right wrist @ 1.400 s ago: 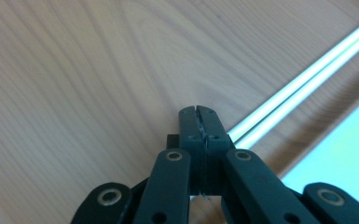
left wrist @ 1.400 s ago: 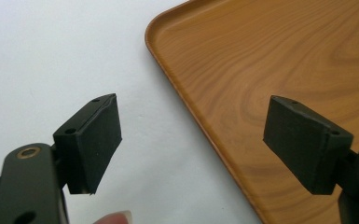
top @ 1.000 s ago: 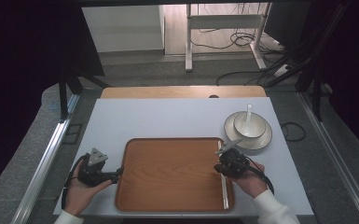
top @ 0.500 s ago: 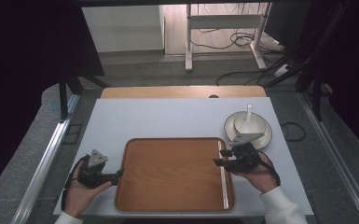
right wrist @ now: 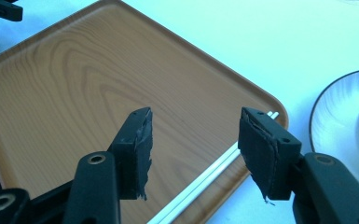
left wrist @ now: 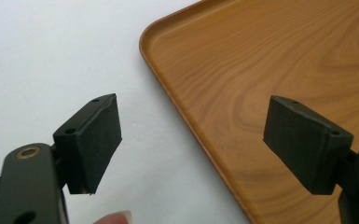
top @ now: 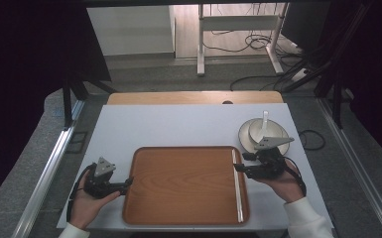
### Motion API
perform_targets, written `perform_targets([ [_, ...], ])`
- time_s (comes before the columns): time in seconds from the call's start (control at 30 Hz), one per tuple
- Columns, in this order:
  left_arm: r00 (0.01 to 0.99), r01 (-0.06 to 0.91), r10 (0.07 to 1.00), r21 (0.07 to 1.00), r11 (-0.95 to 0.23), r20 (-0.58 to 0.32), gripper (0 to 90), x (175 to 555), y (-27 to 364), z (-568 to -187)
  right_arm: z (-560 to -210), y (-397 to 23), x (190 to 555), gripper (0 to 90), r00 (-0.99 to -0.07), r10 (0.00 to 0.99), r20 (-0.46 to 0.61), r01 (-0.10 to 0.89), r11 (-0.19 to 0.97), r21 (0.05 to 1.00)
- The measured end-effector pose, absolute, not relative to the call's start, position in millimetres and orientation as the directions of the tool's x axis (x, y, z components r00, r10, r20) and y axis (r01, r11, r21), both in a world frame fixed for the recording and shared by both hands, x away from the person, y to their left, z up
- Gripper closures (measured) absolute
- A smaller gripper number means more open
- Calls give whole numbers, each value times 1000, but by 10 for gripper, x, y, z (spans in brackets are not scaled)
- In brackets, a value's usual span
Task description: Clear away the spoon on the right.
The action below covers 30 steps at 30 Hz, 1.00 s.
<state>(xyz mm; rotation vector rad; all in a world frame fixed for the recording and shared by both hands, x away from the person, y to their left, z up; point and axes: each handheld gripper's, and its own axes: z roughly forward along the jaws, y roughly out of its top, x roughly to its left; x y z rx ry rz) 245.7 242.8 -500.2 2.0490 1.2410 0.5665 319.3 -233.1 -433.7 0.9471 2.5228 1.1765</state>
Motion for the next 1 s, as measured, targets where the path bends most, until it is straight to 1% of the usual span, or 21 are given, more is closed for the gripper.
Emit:
perform_targets([
  [0.33,462,595,886,732,-332,26,188,2514,2397,-5008,-4282,-2497,3255,452,-741,667,76,481,448,754],
  [0.57,461,595,887,733,-331,27,188,2507,2407,-4996,-4192,-2624,3416,448,-712,697,84,499,419,758],
  [0.77,466,593,884,732,-335,27,188,2504,2380,-4995,-4109,-2723,3664,440,-687,720,92,524,404,750],
  [1.0,464,594,885,732,-333,26,188,2486,2387,-4994,-4076,-2889,4020,439,-630,770,104,567,365,739],
])
